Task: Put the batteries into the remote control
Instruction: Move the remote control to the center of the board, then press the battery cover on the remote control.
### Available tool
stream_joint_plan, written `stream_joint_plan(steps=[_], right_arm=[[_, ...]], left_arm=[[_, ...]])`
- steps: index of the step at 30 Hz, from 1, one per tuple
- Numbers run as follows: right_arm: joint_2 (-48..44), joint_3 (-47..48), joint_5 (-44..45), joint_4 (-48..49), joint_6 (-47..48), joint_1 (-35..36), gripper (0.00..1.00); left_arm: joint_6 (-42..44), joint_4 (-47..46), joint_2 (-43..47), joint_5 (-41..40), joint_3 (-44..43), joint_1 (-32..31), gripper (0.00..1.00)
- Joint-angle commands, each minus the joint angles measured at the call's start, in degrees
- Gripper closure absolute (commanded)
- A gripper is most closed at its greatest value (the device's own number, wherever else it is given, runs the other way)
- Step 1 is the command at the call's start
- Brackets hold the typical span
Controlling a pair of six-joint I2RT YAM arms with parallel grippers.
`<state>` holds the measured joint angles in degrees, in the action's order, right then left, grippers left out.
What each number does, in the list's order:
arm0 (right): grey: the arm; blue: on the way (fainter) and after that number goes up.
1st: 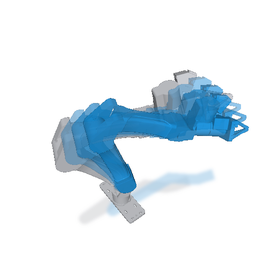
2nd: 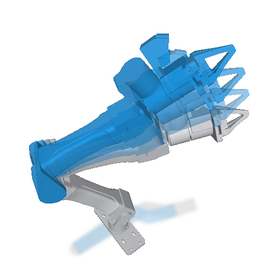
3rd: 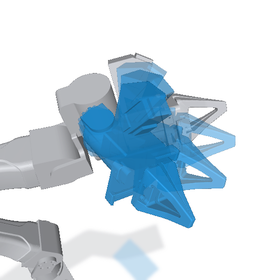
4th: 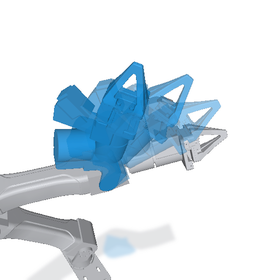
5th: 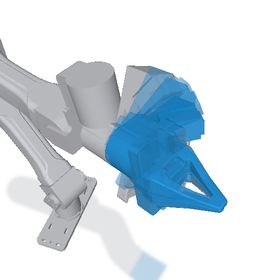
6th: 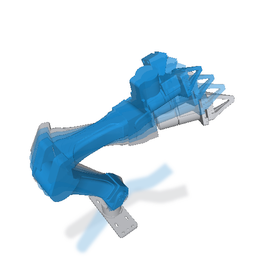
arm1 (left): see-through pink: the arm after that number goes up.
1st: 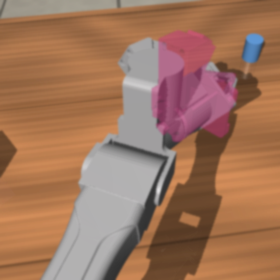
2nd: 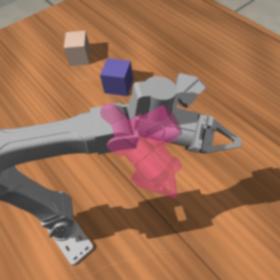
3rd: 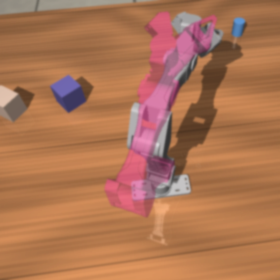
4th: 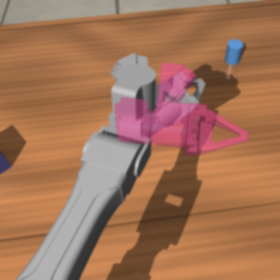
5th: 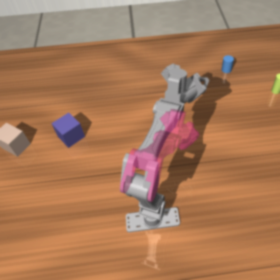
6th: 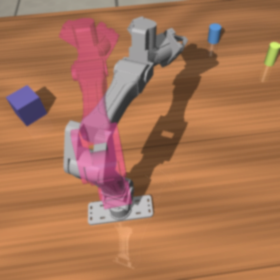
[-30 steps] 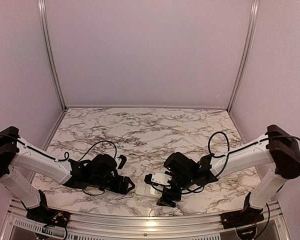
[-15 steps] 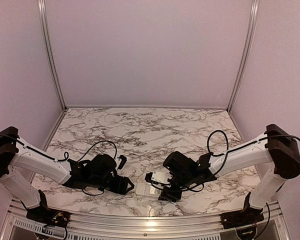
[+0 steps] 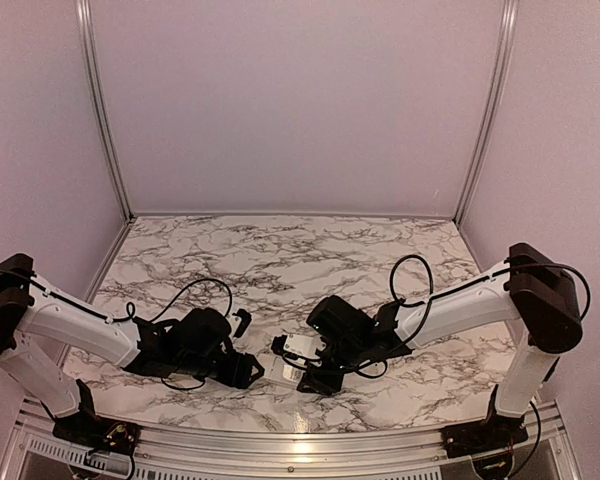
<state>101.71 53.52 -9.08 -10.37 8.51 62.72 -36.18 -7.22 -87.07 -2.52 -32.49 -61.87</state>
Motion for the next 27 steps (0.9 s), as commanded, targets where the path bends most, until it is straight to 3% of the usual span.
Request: stream_joint_plan(steps=[1, 27], right_arm=[[1.2, 1.0, -0.9, 0.7, -1.1, 0.4, 0.59], [1.4, 1.0, -0.2, -0.6, -0.2, 0.5, 0.64]], left_arm=[[3.5, 1.3, -1.2, -2.0, -2.3, 0.2, 0.32], [7.2, 2.2, -7.5, -1.9, -5.0, -1.0, 0.31]])
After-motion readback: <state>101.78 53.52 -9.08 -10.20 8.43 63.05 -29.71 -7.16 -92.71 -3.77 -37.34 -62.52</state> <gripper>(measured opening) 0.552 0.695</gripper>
